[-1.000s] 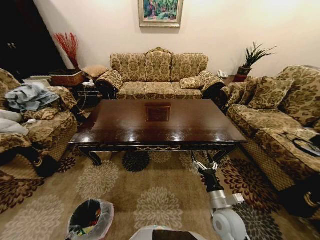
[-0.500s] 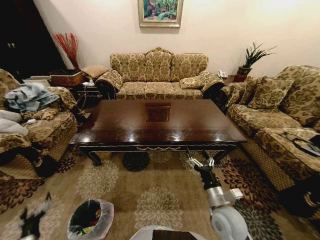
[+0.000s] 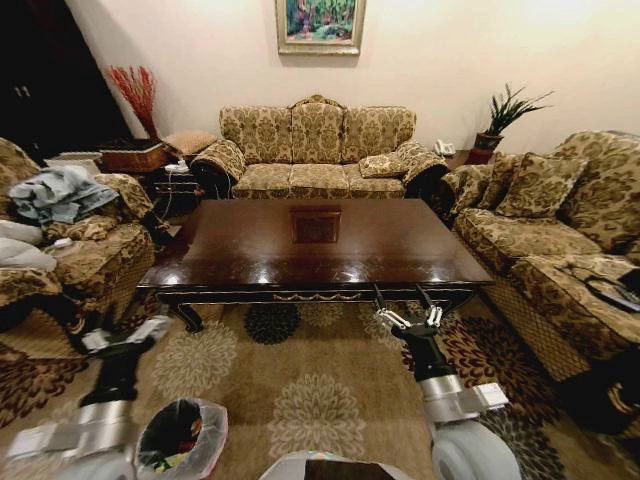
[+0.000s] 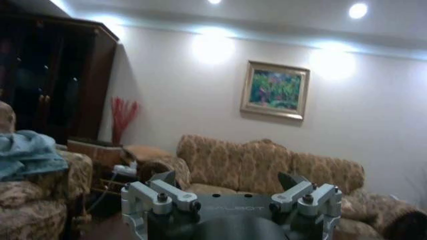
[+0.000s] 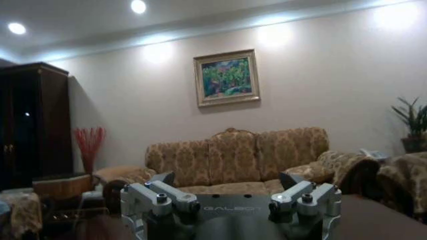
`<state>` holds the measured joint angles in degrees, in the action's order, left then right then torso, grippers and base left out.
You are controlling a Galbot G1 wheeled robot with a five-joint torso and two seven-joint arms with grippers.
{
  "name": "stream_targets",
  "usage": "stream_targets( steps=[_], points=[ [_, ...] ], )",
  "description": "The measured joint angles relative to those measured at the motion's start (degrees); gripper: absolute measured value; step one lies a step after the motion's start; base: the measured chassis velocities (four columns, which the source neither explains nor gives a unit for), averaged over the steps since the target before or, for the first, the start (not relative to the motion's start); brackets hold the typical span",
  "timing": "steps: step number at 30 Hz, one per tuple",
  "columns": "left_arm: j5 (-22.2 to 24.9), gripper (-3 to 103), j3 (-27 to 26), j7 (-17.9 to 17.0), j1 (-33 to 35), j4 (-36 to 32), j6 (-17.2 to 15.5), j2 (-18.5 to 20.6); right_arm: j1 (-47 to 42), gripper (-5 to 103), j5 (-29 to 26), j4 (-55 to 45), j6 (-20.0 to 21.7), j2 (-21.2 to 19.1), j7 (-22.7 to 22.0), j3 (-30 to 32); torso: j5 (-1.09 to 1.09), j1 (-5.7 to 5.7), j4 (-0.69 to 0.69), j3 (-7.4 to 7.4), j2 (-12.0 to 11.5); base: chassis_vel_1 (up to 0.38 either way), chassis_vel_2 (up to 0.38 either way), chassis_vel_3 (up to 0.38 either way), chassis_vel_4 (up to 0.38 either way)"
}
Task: Move to the front of the table and place the trash on the table into the trash bin.
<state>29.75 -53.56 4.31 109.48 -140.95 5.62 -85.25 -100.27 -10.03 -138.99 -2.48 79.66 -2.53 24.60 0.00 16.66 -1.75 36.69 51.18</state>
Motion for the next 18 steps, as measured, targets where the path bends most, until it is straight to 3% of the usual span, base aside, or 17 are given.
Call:
stream_targets(
  steps=[5, 18],
  points=[
    [-0.72, 100, 0.56, -0.37, -0.26, 0.19, -0.36, 0.14, -1.40, 100, 2.55, 1.31, -1.68, 0.98, 1.46, -0.07, 0.00, 0.00, -0.01, 0.00, 0.00, 0.000, 0.000, 0.000, 0.000],
    [-0.61, 100, 0.40, -0.42, -0.39, 0.79, -0.36, 0.17, -1.38, 100, 2.59, 1.52, -1.84, 0.96, 1.63, -0.11, 0.00, 0.00, -0.01, 0.00, 0.00, 0.000, 0.000, 0.000, 0.000]
  ],
)
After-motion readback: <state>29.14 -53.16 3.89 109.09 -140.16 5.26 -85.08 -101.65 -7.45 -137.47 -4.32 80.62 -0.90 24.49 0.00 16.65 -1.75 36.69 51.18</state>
